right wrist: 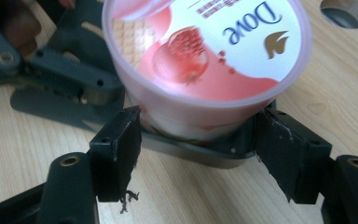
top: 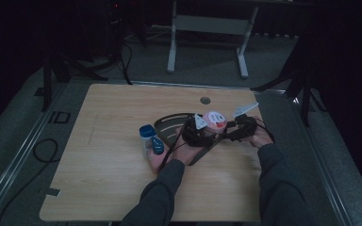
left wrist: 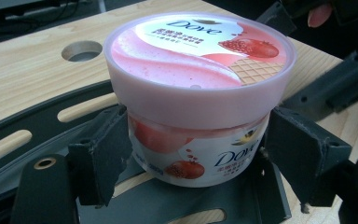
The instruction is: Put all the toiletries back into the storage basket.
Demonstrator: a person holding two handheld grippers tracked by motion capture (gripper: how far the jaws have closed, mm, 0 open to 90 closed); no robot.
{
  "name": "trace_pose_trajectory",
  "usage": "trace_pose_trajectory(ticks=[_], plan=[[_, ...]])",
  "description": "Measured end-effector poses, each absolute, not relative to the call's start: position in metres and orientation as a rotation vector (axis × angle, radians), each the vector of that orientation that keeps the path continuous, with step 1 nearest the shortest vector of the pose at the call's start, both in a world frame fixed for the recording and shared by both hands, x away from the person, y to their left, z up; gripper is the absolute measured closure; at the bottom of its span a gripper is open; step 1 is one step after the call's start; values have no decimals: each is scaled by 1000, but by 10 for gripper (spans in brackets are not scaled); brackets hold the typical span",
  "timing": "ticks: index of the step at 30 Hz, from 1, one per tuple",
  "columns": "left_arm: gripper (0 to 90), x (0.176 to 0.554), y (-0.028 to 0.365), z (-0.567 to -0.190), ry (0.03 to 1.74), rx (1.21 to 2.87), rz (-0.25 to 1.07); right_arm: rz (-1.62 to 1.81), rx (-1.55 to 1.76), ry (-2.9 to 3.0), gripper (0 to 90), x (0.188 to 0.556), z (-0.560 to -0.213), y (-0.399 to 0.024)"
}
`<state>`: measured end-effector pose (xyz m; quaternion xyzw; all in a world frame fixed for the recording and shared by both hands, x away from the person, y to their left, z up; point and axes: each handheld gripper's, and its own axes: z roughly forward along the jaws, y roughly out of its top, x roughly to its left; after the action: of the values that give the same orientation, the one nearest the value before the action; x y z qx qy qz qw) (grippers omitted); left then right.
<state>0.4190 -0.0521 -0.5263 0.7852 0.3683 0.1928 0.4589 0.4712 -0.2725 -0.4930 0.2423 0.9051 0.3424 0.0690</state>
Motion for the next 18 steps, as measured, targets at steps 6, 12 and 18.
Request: trace_pose_trajectory(ticks=[6, 12, 18], plan=[[262, 420, -53, -531, 928, 1941, 464, 1000, 729, 2742, 313, 470, -497, -273], [264, 418, -56, -536, 929, 1964, 470, 1065, 728, 2703, 326, 466, -488, -281], [274, 417, -53, -538, 935, 1947, 465, 1021, 735, 2694, 316, 462, -485, -289]])
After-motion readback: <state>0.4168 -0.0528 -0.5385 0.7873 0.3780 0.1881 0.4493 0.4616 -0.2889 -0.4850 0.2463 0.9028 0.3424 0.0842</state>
